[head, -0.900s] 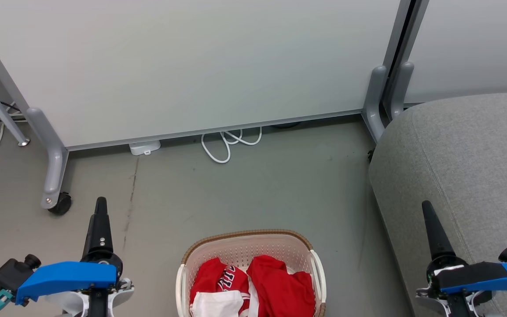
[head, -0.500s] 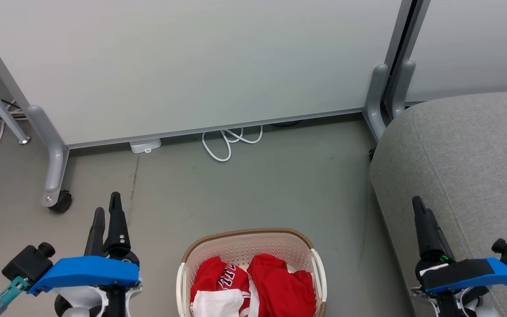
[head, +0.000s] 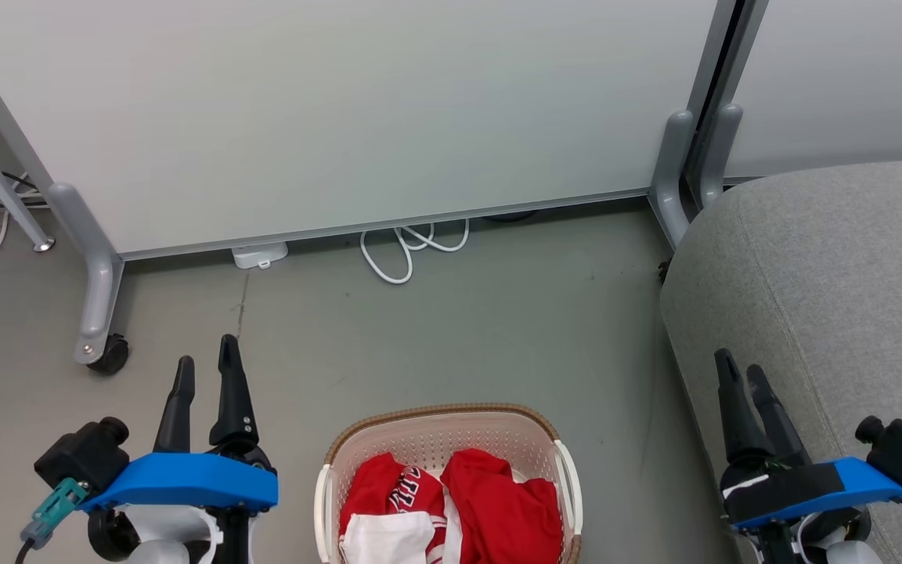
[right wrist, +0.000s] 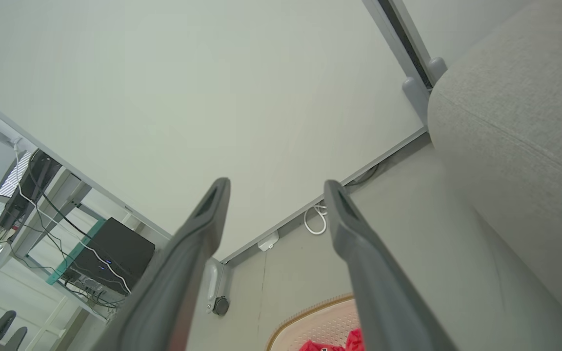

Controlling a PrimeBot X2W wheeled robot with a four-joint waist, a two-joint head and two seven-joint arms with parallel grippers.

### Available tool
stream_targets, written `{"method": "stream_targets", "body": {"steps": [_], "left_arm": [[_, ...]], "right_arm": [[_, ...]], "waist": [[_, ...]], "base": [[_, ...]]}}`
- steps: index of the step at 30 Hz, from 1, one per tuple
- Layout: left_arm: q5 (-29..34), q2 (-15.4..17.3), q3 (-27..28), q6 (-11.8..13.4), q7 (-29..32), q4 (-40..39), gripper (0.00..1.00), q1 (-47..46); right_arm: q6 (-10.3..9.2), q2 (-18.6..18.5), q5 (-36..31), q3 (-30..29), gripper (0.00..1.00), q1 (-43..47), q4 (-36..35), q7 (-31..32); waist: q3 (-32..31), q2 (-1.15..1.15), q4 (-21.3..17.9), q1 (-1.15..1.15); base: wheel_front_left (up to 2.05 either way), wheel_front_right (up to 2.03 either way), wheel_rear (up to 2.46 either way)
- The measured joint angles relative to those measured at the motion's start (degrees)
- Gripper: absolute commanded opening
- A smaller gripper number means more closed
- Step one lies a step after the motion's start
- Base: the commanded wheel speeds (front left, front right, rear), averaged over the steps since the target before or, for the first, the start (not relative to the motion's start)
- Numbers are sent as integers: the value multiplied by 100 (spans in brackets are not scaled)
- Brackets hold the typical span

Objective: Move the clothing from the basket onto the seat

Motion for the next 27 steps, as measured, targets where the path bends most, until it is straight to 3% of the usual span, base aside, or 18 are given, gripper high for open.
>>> {"method": "stream_targets", "body": {"steps": [27], "left_arm": [[1748, 16, -345, -63, -404, 53, 100, 0]], "right_arm": [[1, -13, -1678, 160, 100, 1, 37, -411]], "waist": [[38, 0, 50, 0]], "base": [[0, 0, 0]]}}
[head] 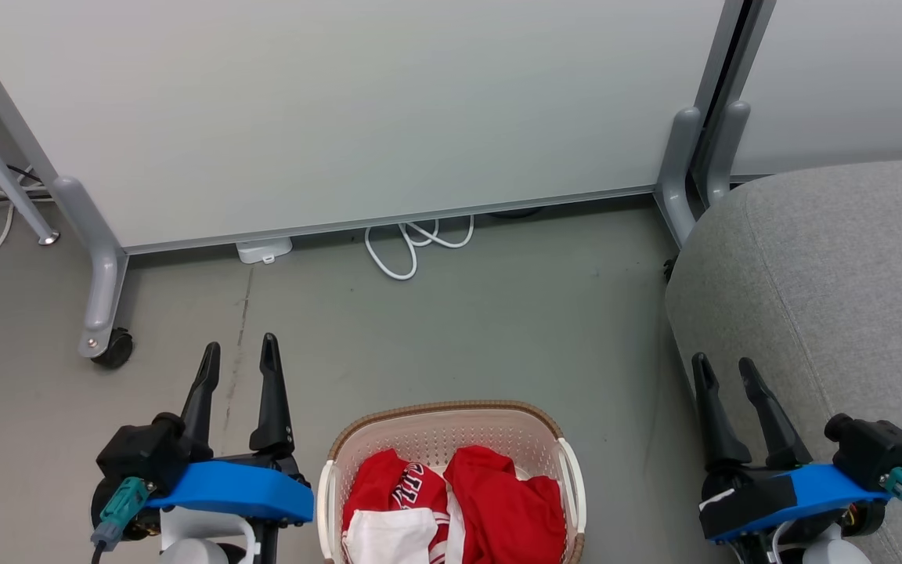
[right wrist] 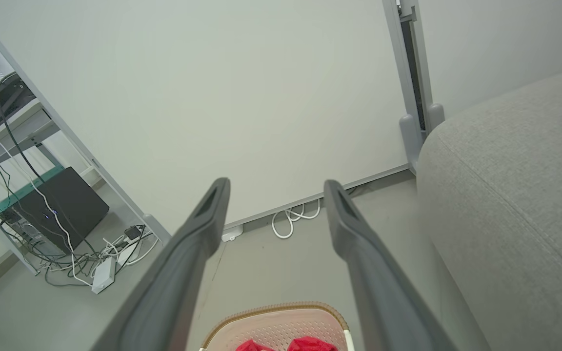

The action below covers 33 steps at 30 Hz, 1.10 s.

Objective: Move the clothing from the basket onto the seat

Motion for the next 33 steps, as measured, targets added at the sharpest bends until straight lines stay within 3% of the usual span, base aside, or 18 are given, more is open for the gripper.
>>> {"method": "stream_targets", "body": {"steps": [33], "left_arm": [[1533, 16, -277, 14, -402, 174, 100, -2]], "right_arm": [[2, -18, -1559, 101, 100, 1, 78, -390]], "waist": [[46, 0, 55, -1]], "base": [[0, 0, 0]]}}
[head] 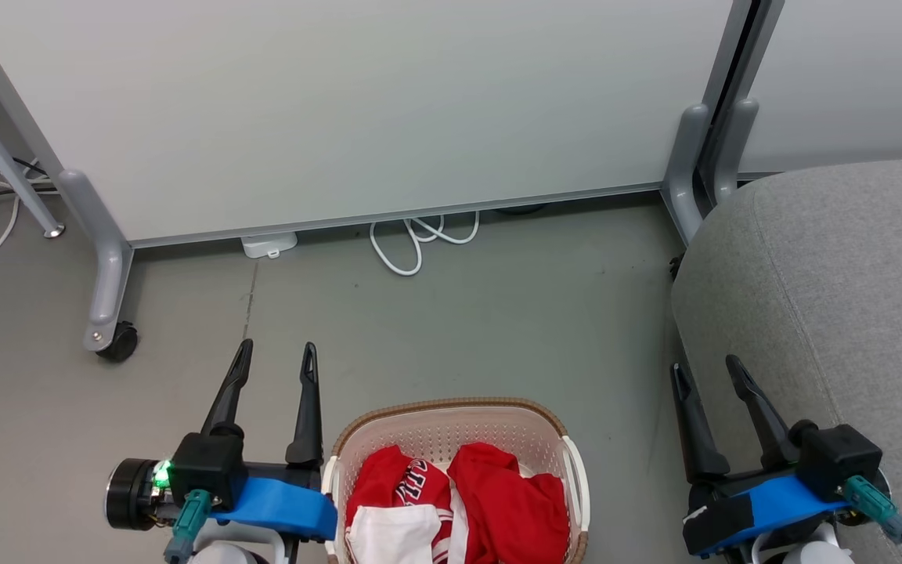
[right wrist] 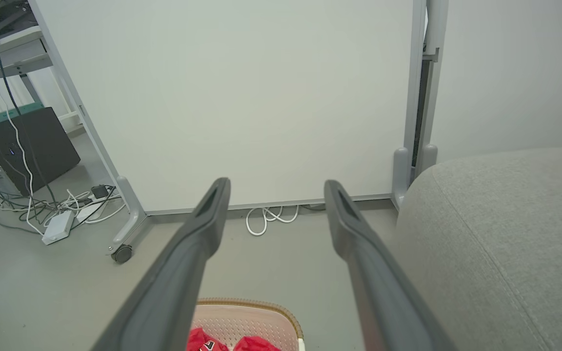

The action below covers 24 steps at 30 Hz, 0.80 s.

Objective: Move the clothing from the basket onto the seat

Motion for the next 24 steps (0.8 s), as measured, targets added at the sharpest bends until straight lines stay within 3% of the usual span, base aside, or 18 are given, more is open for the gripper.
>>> {"method": "stream_targets", "body": {"steps": [8, 24], "left_arm": [[285, 2, -52, 18, -69, 25, 100, -1], [248, 4, -68, -3, -69, 102, 100, -1]], "right_arm": [[5, -3, -279, 35, 100, 0, 23, -71], [5, -4, -279, 35, 100, 2, 81, -73]], "waist": [[8, 0, 18, 0], [-16, 0, 29, 0]], "base": [[0, 0, 0], [0, 0, 0]]}}
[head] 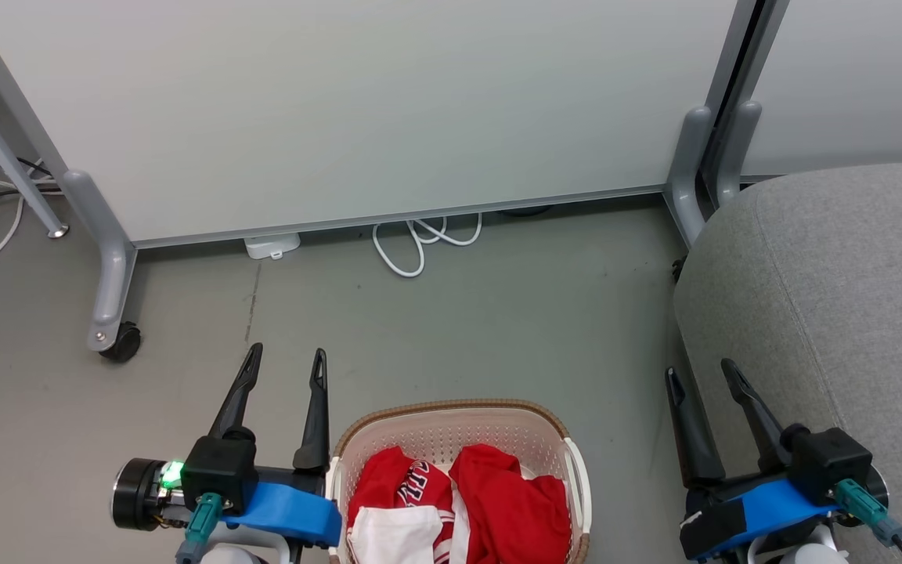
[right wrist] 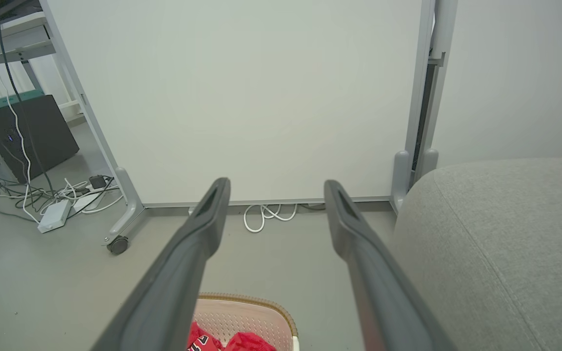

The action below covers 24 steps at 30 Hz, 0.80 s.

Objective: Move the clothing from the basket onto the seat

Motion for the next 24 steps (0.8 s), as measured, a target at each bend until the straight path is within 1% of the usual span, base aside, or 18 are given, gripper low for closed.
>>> {"method": "stream_targets", "body": {"steps": [5, 11, 13, 19, 24], "left_arm": [[-8, 0, -7, -11, 0, 51, 100, -9], [-19, 0, -104, -142, -7, 245, 100, -269], [-60, 0, -146, -209, -5, 408, 100, -387], [80, 57, -278, -402, -7, 1069, 100, -905], [156, 156, -519, -490, -7, 1590, 100, -1398]], "right_arm": [[0, 0, 1, 10, 100, 0, 0, 0], [0, -1, 1, 47, 100, -46, 0, -1], [0, -1, 1, 62, 100, -91, -12, -2], [0, -2, -29, 92, 100, -278, -54, -7], [0, -5, -42, 82, 100, -462, -98, -8]], "waist": [[5, 0, 2, 0], [104, 0, -26, 0], [168, 0, -52, 0], [459, 0, -191, 0], [802, 0, -353, 0]], "base": [[0, 0, 0], [0, 0, 0], [0, 0, 0], [0, 0, 0], [0, 0, 0]]}}
